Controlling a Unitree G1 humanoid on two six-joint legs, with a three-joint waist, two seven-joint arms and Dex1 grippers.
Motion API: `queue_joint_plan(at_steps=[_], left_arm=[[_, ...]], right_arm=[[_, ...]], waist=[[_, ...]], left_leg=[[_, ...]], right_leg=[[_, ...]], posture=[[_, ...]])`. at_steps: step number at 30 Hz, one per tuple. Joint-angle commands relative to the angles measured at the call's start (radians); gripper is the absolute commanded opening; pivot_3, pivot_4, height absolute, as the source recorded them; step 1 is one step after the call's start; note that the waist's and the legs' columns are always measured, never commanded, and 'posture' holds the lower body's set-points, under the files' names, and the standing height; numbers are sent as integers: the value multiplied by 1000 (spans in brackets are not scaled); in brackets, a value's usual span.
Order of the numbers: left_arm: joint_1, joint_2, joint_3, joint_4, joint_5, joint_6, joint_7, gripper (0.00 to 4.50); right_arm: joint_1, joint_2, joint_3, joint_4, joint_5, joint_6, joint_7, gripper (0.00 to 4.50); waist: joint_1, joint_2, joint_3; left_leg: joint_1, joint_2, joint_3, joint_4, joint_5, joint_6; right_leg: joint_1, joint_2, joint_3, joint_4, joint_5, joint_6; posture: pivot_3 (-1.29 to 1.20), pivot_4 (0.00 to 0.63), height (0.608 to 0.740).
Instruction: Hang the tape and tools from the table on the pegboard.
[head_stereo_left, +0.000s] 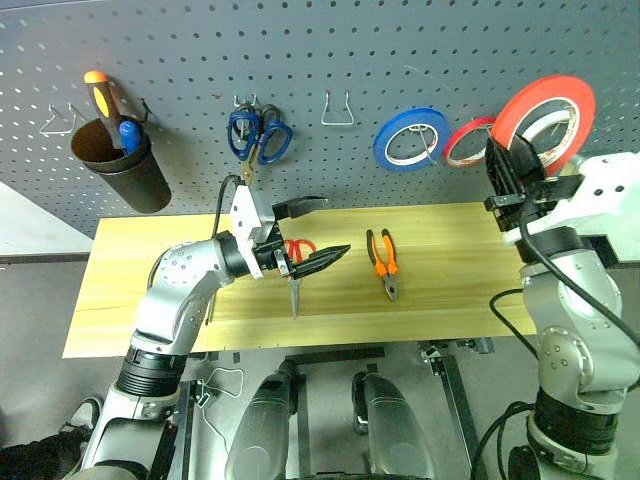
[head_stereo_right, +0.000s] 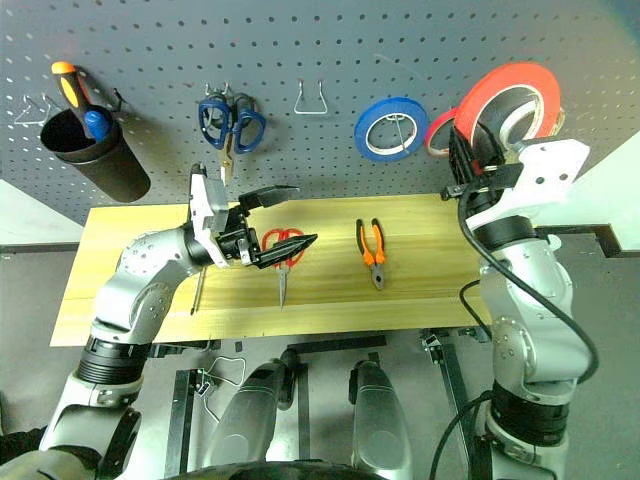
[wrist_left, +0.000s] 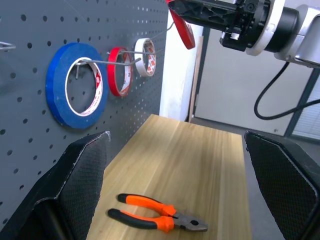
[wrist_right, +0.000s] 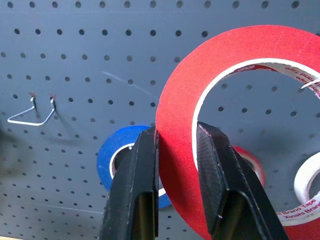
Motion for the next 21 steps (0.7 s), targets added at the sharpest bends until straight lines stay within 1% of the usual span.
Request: queue_joint_plan(at_steps=[1,11,21], left_arm=[[3,2,8,-30,-10,-12,3,4500],[-15,1,11,-32,-17,-8,10,4500],[-34,-2,14,-40,-23,-6,22,4500]], right_arm=[[20,22,7,-13,-6,-35,-6,688],[2,47,40,133,-26,-118,36,688],[-97,26,27,448,-52,-272,130,688]], waist=[[0,0,0],[-2,0,0],[-2,0,0]], left_leg=[[0,0,0,1,0,0],[0,1,0,3,0,0],[0,1,0,3,0,0]], right_leg=[[0,0,0,1,0,0],[0,1,1,4,0,-1],[0,1,1,4,1,-1]], posture=[[38,328,703],[47,334,703],[58,336,703]])
